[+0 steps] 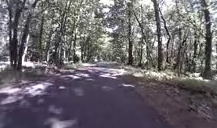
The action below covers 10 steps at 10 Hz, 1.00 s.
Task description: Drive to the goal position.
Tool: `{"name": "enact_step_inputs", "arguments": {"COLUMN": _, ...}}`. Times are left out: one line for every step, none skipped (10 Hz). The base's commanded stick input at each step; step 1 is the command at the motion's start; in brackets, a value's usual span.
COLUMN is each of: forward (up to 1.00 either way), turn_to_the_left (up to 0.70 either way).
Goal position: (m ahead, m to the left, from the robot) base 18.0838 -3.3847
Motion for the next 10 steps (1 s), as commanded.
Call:
{"name": "enact_step_inputs", "arguments": {"forward": 0.45, "turn_to_the_left": 0.00}}
{"name": "enact_step_inputs", "arguments": {"forward": 0.45, "turn_to_the_left": 0.00}}
{"name": "enact_step_inputs", "arguments": {"forward": 0.45, "turn_to_the_left": 0.00}}
{"name": "enact_step_inputs", "arguments": {"forward": 0.45, "turn_to_the_left": 0.00}}
{"name": "enact_step_inputs", "arguments": {"forward": 0.45, "turn_to_the_left": 0.00}}
{"name": "enact_step_inputs", "arguments": {"forward": 0.45, "turn_to_the_left": 0.00}}
{"name": "enact_step_inputs", "arguments": {"forward": 0.45, "turn_to_the_left": 0.00}}
{"name": "enact_step_inputs", "arguments": {"forward": 0.45, "turn_to_the_left": 0.00}}
{"name": "enact_step_inputs", "arguments": {"forward": 0.45, "turn_to_the_left": 0.00}}
{"name": "enact_step_inputs", "arguments": {"forward": 0.45, "turn_to_the_left": 0.00}}
